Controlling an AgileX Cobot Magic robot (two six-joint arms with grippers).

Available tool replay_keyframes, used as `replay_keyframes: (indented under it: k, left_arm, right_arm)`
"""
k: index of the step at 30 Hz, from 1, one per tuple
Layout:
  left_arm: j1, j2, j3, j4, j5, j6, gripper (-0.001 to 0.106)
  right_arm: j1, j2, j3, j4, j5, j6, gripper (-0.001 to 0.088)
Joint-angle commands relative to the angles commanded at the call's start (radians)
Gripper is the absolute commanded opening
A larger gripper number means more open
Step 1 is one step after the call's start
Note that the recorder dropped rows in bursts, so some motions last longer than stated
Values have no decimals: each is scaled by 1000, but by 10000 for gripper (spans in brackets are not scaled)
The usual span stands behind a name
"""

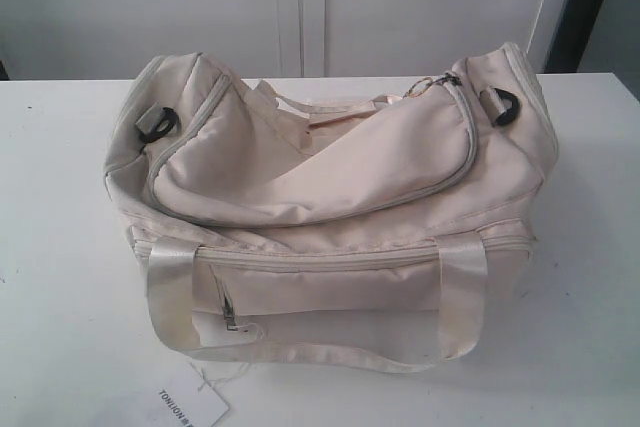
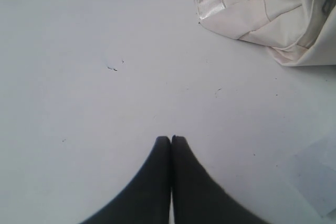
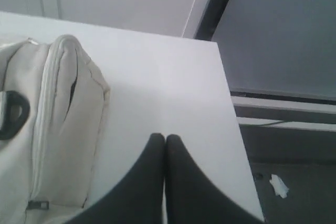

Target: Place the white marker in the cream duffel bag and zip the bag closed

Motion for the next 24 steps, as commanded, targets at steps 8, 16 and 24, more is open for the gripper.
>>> replay_keyframes:
  k: [8, 16, 24]
  left_arm:
    - [0, 0, 0, 0, 0, 0, 0]
    - [0, 0, 0, 0, 0, 0, 0]
    - [0, 0, 0, 0, 0, 0, 0]
  right_arm:
    - [-8, -140, 105, 128, -23, 0, 0]
    - [-8, -341, 238, 142, -21, -2, 0]
    - [-8, -560, 404, 142, 25, -10, 0]
